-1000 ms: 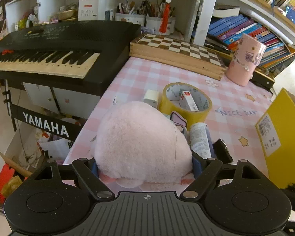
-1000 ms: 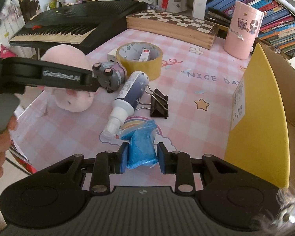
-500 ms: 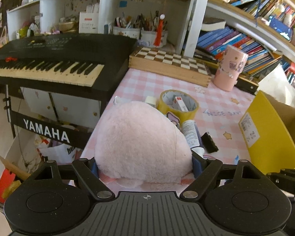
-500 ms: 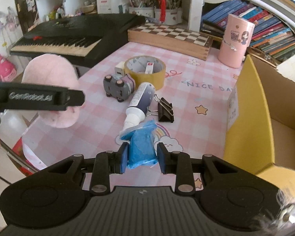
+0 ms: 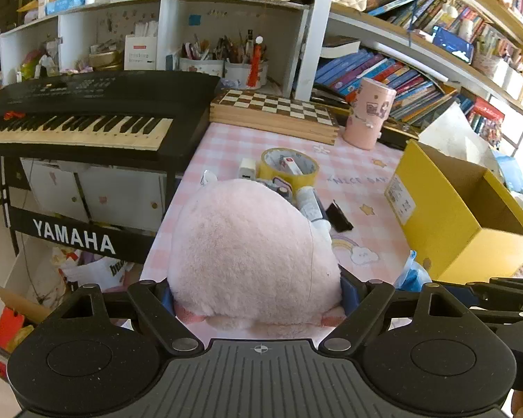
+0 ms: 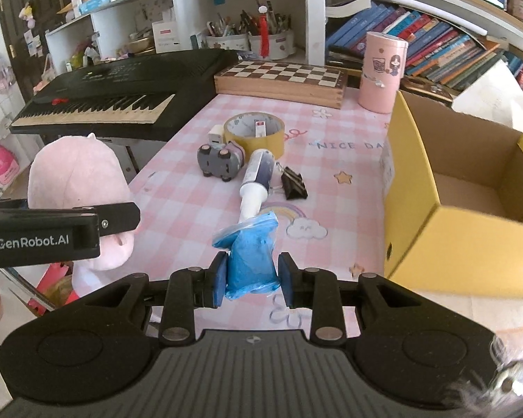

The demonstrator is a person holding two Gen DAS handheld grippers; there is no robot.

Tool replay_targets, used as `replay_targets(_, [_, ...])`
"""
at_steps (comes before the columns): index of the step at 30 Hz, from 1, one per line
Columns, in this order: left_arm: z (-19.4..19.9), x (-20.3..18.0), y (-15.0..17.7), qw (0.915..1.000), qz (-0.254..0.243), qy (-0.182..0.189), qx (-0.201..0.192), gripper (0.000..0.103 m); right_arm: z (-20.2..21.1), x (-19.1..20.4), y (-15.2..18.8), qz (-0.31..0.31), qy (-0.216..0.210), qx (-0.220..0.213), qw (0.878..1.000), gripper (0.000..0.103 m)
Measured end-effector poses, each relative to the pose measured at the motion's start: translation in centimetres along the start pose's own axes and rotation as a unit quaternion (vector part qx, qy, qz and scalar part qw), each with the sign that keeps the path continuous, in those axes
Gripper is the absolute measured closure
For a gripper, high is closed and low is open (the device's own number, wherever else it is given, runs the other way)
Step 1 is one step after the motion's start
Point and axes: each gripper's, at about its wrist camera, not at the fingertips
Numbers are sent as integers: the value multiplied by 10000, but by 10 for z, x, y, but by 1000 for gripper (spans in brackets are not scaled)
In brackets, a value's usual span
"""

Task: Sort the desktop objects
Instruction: 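Lift and carry the pig plush and blue pouch over the yellow box with both grippers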

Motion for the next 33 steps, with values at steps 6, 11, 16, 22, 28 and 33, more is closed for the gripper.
replay_targets(6, [29,6,19,9997,-197,53,-102,19,24,19,21,-103,80,-28,9999,74])
replay_targets(11, [55,12,40,9992,-371,114,-65,19,43,38,43,-251,122,-28,9996,74])
replay_targets(16, [73,19,53,9989,-416,196,-23,19,65,57,62,-359,194,-41,9992,74])
replay_targets(22, [87,16,66,9974,-592,397,51,19,86,70,83,-492,342,-52,9982,74])
replay_targets(28, [94,0,77,9935,-879,701,159,19,107,68,102,-774,599,-44,9952,74])
replay_targets(33, [95,-17,87,9888,-1079,992,292,19,124,63,122,-986,846,18,9915,74])
Point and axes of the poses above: each gripper's, at about its wrist camera, not at the fingertips, and z roughly against the way its jaws point, x to its left, y to its underside, and after that the axes turned 11 degrees about z, right-handed
